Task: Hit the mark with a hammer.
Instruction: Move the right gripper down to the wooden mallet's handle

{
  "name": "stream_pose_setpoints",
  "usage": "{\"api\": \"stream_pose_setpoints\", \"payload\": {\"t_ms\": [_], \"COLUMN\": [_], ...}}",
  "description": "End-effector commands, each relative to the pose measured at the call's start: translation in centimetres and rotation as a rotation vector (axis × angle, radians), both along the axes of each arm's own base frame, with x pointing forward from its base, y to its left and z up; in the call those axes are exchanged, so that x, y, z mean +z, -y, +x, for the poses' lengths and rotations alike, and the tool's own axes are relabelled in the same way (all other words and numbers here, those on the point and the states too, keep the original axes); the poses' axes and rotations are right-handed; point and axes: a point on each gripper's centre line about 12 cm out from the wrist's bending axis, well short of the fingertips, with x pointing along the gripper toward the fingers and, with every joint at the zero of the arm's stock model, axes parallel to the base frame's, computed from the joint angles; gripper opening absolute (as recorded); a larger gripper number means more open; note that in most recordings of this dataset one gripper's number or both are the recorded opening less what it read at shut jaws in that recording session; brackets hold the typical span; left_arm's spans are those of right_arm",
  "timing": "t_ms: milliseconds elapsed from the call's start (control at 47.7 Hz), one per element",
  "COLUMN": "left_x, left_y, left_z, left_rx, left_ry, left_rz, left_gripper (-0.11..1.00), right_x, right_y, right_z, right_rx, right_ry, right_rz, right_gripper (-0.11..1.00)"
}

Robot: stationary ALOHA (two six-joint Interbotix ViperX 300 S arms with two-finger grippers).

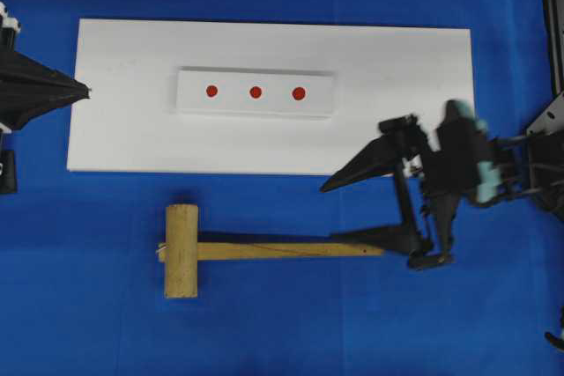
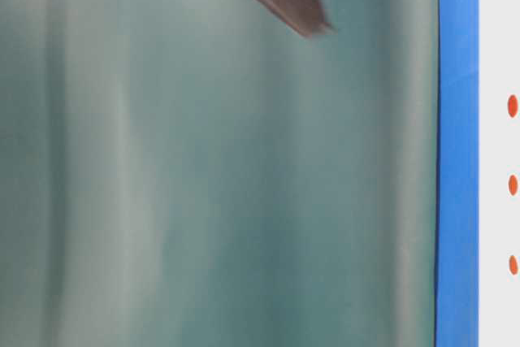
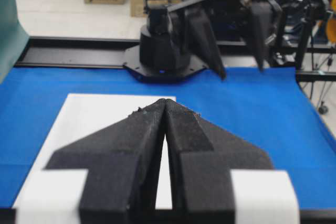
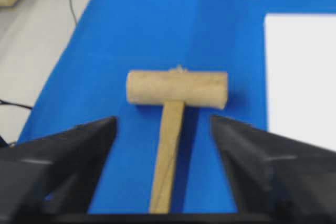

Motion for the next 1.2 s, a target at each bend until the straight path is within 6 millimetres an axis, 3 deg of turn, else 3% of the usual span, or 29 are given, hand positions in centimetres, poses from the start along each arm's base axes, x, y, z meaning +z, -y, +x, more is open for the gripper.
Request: {"api": "stream_pose_setpoints", "payload": {"t_ms": [0,63,294,483,755,1175], "left_x": [0.2,0.2,0.0,-0.1,-0.2,-0.3], "left_y": [0.0,0.0,0.0,0.0,0.0,-0.2], "left_z": [0.1,0.1,0.1,0.1,0.0,0.0], "left_rx": [0.000,0.000,0.002,0.000,0.000,0.010], "left_ry": [0.008,0.008,0.002,0.000,-0.003,-0.006], "left_rz": [-0.003,-0.003,-0.003,-0.003,-0.001,-0.002], "left_gripper": [0.00,0.00,0.00,0.00,0.00,0.00], "right_x": [-0.4,-1.4,-5.7,-8.5,-11.6,-14.2], "right_y": [-0.7,-1.0,-2.5,-3.6,-4.2,-5.1], "right_z": [1.9,2.9,6.1,7.7,9.1,10.4], "right_rx": [-0.012,-0.020,-0.055,-0.083,-0.131,-0.145], "right_ry": [0.006,0.000,-0.044,-0.087,-0.147,-0.192], "right_rz": [0.022,0.029,0.046,0.052,0.049,0.051], "right_gripper": [0.81,0.86,0.83,0.83,0.83,0.83]}}
